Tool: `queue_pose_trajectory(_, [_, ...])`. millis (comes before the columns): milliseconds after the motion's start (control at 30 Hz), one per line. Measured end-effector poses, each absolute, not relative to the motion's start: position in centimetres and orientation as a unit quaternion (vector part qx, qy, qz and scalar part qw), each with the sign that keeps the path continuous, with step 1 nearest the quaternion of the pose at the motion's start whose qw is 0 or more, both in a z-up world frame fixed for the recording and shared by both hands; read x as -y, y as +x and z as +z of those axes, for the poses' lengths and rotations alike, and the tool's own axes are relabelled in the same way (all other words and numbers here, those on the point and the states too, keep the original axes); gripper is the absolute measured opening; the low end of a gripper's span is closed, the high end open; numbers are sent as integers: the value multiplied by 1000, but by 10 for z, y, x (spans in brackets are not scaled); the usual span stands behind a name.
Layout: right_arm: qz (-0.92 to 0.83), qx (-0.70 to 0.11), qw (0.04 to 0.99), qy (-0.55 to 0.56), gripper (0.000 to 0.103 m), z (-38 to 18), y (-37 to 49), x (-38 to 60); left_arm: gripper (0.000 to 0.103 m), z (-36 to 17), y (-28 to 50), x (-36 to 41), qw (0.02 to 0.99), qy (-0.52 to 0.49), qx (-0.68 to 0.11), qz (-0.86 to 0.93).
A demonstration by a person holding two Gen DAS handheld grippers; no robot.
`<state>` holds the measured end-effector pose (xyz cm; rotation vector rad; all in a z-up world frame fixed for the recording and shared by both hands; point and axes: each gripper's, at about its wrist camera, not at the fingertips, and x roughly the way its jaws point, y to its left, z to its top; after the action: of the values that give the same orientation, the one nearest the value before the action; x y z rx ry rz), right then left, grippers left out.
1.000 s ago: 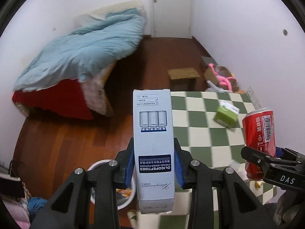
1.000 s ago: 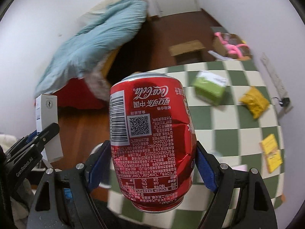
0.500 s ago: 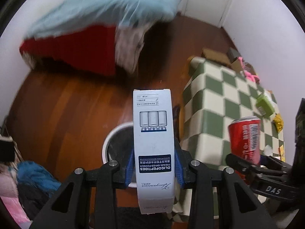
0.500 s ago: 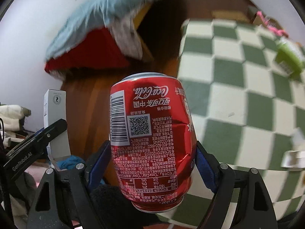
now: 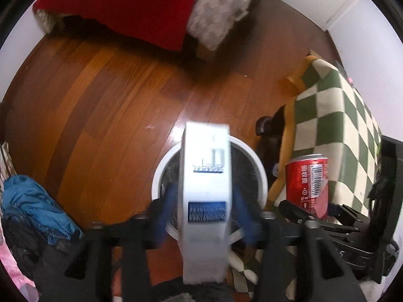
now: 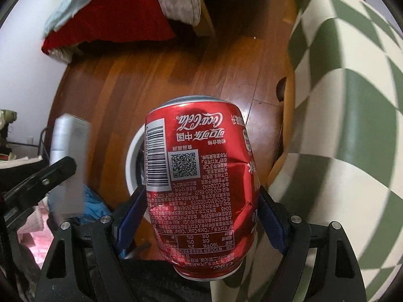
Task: Collect trash
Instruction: 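Carry box and can over the white bin and open both tools, then move both tools back from the bin toward the table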
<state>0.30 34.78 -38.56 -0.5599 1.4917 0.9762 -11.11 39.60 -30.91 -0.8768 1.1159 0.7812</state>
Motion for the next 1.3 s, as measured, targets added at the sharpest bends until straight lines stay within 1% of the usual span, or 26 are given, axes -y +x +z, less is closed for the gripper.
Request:
queue_pose_trajectory(33, [422, -646, 588, -242, 85, -392, 2, -353, 84, -312, -114, -398, 688, -396, -497, 350])
queue_pose_trajectory(67, [421, -647, 586, -246, 85, -397, 1, -356, 92, -313, -118, -400, 687, -401, -494, 351])
queue_pose_trajectory(167, [421, -652, 579, -252, 86, -408, 2, -360, 92, -319, -128, -402, 676, -402, -499, 364])
queue_pose_trajectory(200, [417, -654, 578, -255, 89, -409, 2, -361, 92, -319, -131, -403, 674, -403, -499, 368])
queue_pose_trajectory(233, [416, -656, 575, -256, 95, -412, 4, -361, 92, -319, -133, -404, 672, -402, -499, 372])
queue_pose_trajectory(333, [417, -651, 577, -264, 102, -410, 7, -364, 92, -315, -143, -402, 669, -388, -498, 393])
queue_pose_trajectory(500, [411, -639, 587, -280, 102, -394, -6, -362, 92, -301, -159, -391, 661, -348, -497, 441])
queue_pose_trajectory(767, [409, -609, 606, -308, 102, -351, -17, -327, 92, -275, -170, -364, 662, -331, -491, 460])
queue_pose_trajectory(1300, [456, -552, 649, -257, 102, -229, -25, -254, 92, -185, -167, -294, 714, -282, -448, 459])
